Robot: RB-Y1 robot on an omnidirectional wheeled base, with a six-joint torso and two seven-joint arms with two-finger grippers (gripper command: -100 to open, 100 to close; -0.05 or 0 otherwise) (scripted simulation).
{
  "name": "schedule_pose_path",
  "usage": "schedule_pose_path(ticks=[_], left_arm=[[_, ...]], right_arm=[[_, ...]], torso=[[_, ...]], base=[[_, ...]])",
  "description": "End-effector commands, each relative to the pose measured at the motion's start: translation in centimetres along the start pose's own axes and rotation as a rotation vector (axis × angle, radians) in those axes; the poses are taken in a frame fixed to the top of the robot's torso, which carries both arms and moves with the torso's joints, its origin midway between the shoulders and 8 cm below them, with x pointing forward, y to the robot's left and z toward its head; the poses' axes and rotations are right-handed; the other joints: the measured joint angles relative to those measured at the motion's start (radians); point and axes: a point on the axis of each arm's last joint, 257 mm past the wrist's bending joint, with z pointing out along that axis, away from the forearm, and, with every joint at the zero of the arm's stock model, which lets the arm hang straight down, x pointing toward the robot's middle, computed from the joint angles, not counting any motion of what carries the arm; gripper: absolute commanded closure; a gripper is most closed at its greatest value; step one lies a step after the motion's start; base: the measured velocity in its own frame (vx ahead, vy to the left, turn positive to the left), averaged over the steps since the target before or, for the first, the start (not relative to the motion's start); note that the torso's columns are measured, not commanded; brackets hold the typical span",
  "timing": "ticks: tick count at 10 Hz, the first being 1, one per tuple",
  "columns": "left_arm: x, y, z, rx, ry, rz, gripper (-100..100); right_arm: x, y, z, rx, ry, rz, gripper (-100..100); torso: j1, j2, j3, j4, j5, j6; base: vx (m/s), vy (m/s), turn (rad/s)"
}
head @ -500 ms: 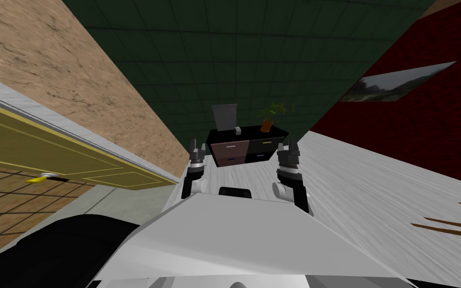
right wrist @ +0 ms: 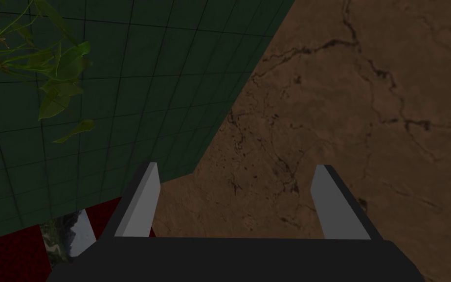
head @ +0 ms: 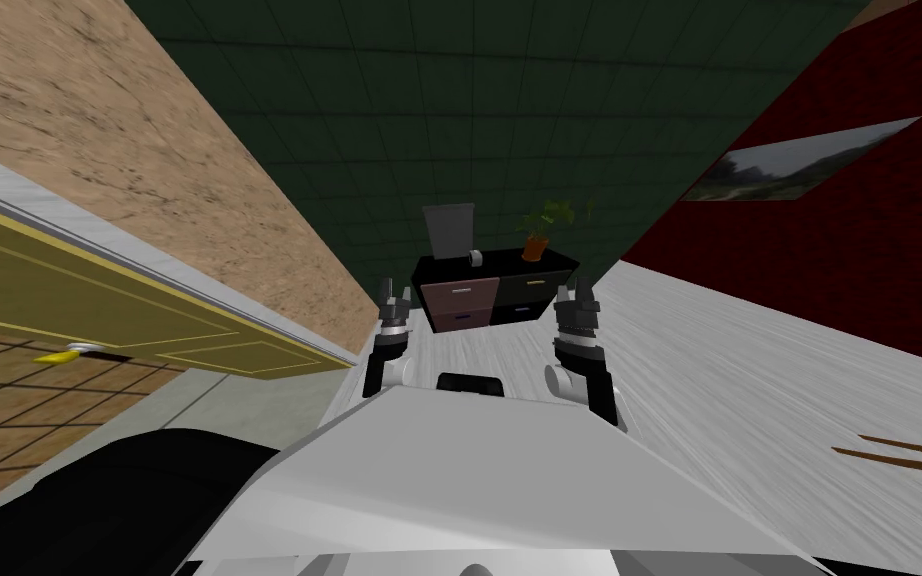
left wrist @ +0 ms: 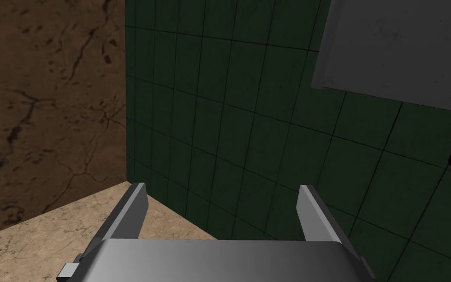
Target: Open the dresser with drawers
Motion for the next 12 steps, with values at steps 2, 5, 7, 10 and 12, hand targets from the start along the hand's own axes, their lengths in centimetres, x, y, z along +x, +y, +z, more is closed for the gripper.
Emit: schedule_pose_path(ticks=[2, 5, 7, 10, 12], left_arm=[[0.0, 0.0, 0.0, 0.0, 0.0, 0.0, 0], [0.0, 0.0, 0.0, 0.0, 0.0, 0.0, 0], [0.0, 0.0, 0.0, -0.001, 0.0, 0.0, 0], [0.0, 0.0, 0.0, -0.001, 0.0, 0.0, 0], [0.0, 0.0, 0.0, -0.001, 0.0, 0.0, 0]], right_arm=[[0.0, 0.0, 0.0, 0.0, 0.0, 0.0, 0], [1.1, -1.1, -0.3, 0.034, 0.056, -0.059, -100], [2.3, -2.9, -1.0, 0.086, 0.113, -0.131, -100], [3.5, -5.3, -2.0, 0.157, 0.177, -0.22, -100], [4.2, -6.7, -2.8, 0.197, 0.217, -0.284, -100]], torso=[[0.0, 0.148, -0.295, 0.148, 0.0, 0.0], [0.0, 0.369, -0.738, 0.369, 0.0, 0.0], [0.001, 0.412, -0.826, 0.412, 0.0, 0.0], [0.0, 0.416, -0.831, 0.416, 0.0, 0.0], [0.0, 0.416, -0.832, 0.416, 0.0, 0.0]], base=[[0.0, 0.0, 0.0], [0.003, 0.005, 0.02], [0.01, 0.028, 0.077], [0.007, 0.023, 0.056], [0.012, 0.026, 0.05]])
